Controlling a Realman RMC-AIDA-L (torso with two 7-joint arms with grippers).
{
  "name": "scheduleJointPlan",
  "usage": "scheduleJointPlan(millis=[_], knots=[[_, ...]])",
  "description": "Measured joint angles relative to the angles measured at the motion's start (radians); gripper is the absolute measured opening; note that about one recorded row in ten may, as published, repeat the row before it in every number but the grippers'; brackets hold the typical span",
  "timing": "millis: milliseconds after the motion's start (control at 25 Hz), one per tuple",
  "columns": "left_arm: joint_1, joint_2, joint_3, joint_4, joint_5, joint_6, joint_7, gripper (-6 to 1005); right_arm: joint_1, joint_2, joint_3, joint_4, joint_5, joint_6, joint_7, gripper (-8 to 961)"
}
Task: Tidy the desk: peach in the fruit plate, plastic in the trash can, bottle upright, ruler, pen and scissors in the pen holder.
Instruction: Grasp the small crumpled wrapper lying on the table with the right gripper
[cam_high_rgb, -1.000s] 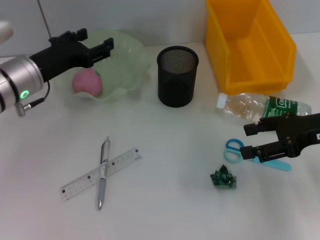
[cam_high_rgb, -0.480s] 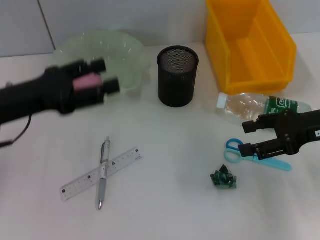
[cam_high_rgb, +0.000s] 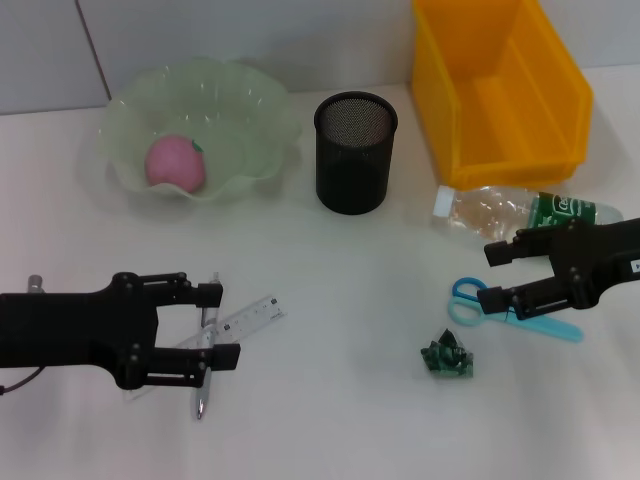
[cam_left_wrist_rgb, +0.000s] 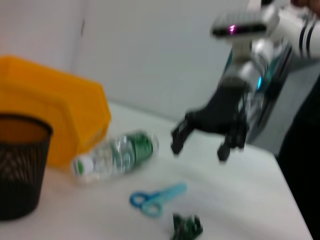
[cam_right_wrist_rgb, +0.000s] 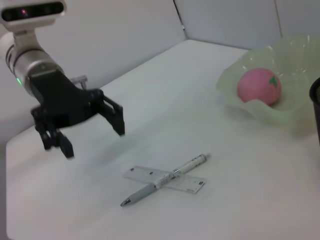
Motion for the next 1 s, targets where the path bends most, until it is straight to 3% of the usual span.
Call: scheduleJointPlan(millis=[200, 520, 600, 640, 720, 840, 1000], knots=[[-0.001, -0.019, -0.068, 0.002, 0.050, 0.008, 0.005, 801, 0.001, -0.004, -0.074, -0.038, -0.003, -0.014, 0.056, 745], [-0.005, -0.023, -0.079, 0.003, 0.053, 0.010, 0.006, 801, 0.060, 0.007, -0.291, -0.317, -0.092, -0.128, 0.322, 734], [-0.007, -0.025, -0.079, 0.003, 0.055, 0.008, 0.007, 801, 0.079, 0.023, -0.359, -0.382, -0.146, -0.133, 0.369, 731], [-0.008, -0.026, -0.079, 0.003, 0.056, 0.005, 0.007, 801, 0.103, 0.047, -0.411, -0.441, -0.210, -0.136, 0.396, 729], [-0.008, -0.027, -0.080, 0.003, 0.057, 0.004, 0.007, 801, 0.112, 0.058, -0.426, -0.463, -0.236, -0.138, 0.402, 726], [-0.008, -0.029, -0.081, 0.003, 0.058, 0.002, 0.001, 801, 0.159, 0.108, -0.495, -0.507, -0.355, -0.137, 0.405, 722], [-0.006, -0.030, -0.081, 0.001, 0.059, 0.001, 0.002, 801, 0.185, 0.117, -0.560, -0.481, -0.385, -0.109, 0.405, 716]])
